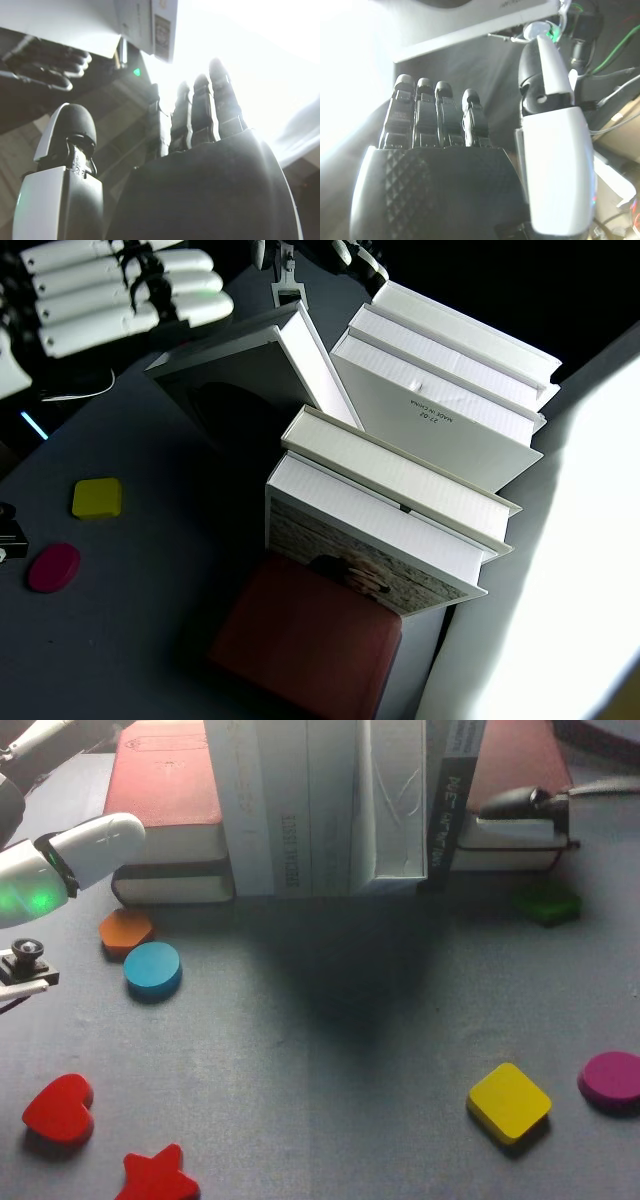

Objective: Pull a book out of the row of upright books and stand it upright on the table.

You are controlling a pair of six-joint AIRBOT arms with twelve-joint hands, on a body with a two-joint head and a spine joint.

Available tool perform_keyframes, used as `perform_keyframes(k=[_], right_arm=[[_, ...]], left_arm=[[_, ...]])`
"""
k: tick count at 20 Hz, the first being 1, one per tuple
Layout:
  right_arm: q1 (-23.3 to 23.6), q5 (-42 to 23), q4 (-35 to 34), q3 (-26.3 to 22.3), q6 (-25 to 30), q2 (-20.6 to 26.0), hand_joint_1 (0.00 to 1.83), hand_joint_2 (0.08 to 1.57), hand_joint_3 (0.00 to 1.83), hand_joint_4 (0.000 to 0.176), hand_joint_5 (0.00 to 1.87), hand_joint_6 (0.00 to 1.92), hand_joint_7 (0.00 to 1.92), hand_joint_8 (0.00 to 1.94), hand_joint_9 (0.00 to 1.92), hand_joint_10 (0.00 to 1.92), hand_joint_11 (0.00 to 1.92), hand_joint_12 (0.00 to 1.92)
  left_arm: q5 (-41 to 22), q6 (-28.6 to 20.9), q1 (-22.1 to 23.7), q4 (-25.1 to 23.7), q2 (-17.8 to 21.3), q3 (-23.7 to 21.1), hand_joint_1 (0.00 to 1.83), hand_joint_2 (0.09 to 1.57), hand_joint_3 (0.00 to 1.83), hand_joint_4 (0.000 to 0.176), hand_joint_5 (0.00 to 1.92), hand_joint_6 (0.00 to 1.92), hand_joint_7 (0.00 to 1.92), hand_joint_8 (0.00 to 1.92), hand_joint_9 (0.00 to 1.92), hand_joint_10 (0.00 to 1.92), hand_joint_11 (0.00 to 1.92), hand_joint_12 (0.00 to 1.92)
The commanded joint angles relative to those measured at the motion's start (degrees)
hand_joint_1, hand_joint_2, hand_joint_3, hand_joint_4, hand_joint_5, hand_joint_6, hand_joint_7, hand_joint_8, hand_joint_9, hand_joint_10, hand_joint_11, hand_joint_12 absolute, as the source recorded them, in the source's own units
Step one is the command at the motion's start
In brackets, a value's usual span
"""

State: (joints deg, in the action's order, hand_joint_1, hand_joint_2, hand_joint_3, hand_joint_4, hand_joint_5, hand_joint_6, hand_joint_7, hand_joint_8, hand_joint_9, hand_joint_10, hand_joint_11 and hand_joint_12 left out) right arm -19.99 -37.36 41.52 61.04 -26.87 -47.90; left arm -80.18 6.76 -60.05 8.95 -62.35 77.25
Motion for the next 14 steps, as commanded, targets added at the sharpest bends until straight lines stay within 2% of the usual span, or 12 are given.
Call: perform_keyframes(k=[1, 2, 3, 4, 5, 7, 8, 10, 11, 12, 13, 14], right_arm=[[2.31, -0.99, 0.37, -0.43, 0.75, -0.10, 1.14, 1.01, 0.00, 0.122, 0.00, 0.00, 0.00, 0.00, 0.00, 0.00, 0.00, 0.00], [4.95, 1.77, 5.19, -0.87, 2.28, -0.10, 1.14, 1.00, 0.00, 0.124, 0.00, 0.00, 0.00, 0.00, 0.00, 0.00, 0.00, 0.00], [7.63, 4.95, 12.21, -1.47, 4.73, -0.10, 1.13, 0.99, 0.00, 0.150, 0.00, 0.00, 0.00, 0.00, 0.00, 0.00, 0.00, 0.00], [8.86, 6.63, 15.53, -1.79, 5.89, -0.14, 1.17, 0.99, 0.00, 0.161, 0.00, 0.00, 0.00, 0.00, 0.00, 0.00, 0.00, 0.00], [10.63, 8.54, 20.63, -2.23, 8.10, -0.42, 1.18, 0.99, 0.00, 0.131, 0.00, 0.00, 0.00, 0.00, 0.00, 0.00, 0.00, 0.00], [13.34, 11.89, 31.58, -3.14, 12.87, -1.06, 1.12, 0.96, 0.00, 0.116, 0.00, 0.00, 0.00, 0.00, 0.00, 0.00, 0.00, 0.00], [14.93, 13.39, 39.77, -3.75, 17.29, -1.71, 1.12, 0.94, 0.00, 0.080, 0.00, 0.00, 0.00, 0.00, 0.00, 0.00, 0.00, 0.00], [17.91, 14.57, 53.10, -4.57, 25.29, -2.62, 1.13, 0.97, 0.00, 0.045, 0.00, 0.00, 0.00, 0.00, 0.00, 0.00, 0.00, 0.00], [18.55, 14.65, 59.63, -4.72, 29.65, -3.39, 1.12, 0.97, 0.00, 0.020, 0.00, 0.00, 0.00, 0.00, 0.00, 0.00, 0.00, 0.00], [18.54, 14.65, 63.79, -4.63, 32.56, -4.34, 1.08, 1.00, 0.00, 0.023, 0.00, 0.00, 0.00, 0.00, 0.00, 0.00, 0.00, 0.00], [18.54, 14.67, 68.97, -4.54, 36.06, -5.35, 1.09, 0.98, 0.00, 0.020, 0.00, 0.00, 0.00, 0.00, 0.00, 0.00, 0.01, 0.01], [18.52, 14.70, 74.39, -4.45, 39.37, -6.27, 1.10, 0.97, 0.00, 0.025, 0.00, 0.00, 0.00, 0.00, 0.00, 0.00, 0.00, 0.00]], left_arm=[[-6.76, -0.36, 0.34, 1.09, -0.04, 0.16, 0.43, 1.31, 0.00, 0.065, 0.21, 0.00, 0.06, 0.00, 0.01, 0.00, 0.00, 0.34], [-6.71, -0.36, 0.31, 1.09, -0.05, 0.18, 0.39, 1.32, 0.00, 0.066, 0.20, 0.00, 0.05, 0.00, 0.00, 0.00, 0.00, 0.26], [-6.56, -0.37, 0.27, 1.09, -0.08, 0.21, 0.36, 1.32, 0.00, 0.071, 0.19, 0.00, 0.04, 0.00, 0.00, 0.00, 0.00, 0.15], [-6.52, -0.37, 0.24, 1.14, -0.11, 0.26, 0.39, 1.31, 0.00, 0.064, 0.20, 0.00, 0.04, 0.00, 0.00, 0.00, 0.00, 0.21], [-6.41, -0.38, 0.22, 1.16, -0.16, 0.29, 0.41, 1.31, 0.00, 0.061, 0.20, 0.00, 0.05, 0.00, 0.00, 0.00, 0.00, 0.26], [-6.33, -0.38, 0.13, 1.23, -0.23, 0.37, 0.42, 1.31, 0.00, 0.053, 0.16, 0.00, 0.04, 0.00, 0.00, 0.00, 0.00, 0.14], [-6.28, -0.39, 0.11, 1.23, -0.25, 0.39, 0.42, 1.31, 0.00, 0.067, 0.15, 0.00, 0.05, 0.00, 0.00, 0.00, 0.00, 0.13], [-6.16, -0.40, 0.11, 1.25, -0.35, 0.44, 0.42, 1.31, 0.00, 0.069, 0.14, 0.00, 0.05, 0.00, 0.00, 0.00, 0.00, 0.27], [-6.01, -0.46, 0.11, 1.29, -0.45, 0.48, 0.42, 1.30, 0.00, 0.075, 0.14, 0.00, 0.04, 0.00, 0.00, 0.00, 0.00, 0.23], [-5.94, -0.51, 0.05, 1.37, -0.51, 0.50, 0.41, 1.30, 0.00, 0.076, 0.14, 0.00, 0.03, 0.00, 0.00, 0.00, 0.00, 0.18], [-5.88, -0.58, -0.10, 1.45, -0.56, 0.53, 0.40, 1.31, 0.00, 0.067, 0.14, 0.00, 0.03, 0.00, 0.00, 0.00, 0.00, 0.18], [-5.88, -0.63, -0.22, 1.59, -0.67, 0.58, 0.36, 1.31, 0.00, 0.062, 0.15, 0.00, 0.03, 0.00, 0.00, 0.00, 0.00, 0.17]])
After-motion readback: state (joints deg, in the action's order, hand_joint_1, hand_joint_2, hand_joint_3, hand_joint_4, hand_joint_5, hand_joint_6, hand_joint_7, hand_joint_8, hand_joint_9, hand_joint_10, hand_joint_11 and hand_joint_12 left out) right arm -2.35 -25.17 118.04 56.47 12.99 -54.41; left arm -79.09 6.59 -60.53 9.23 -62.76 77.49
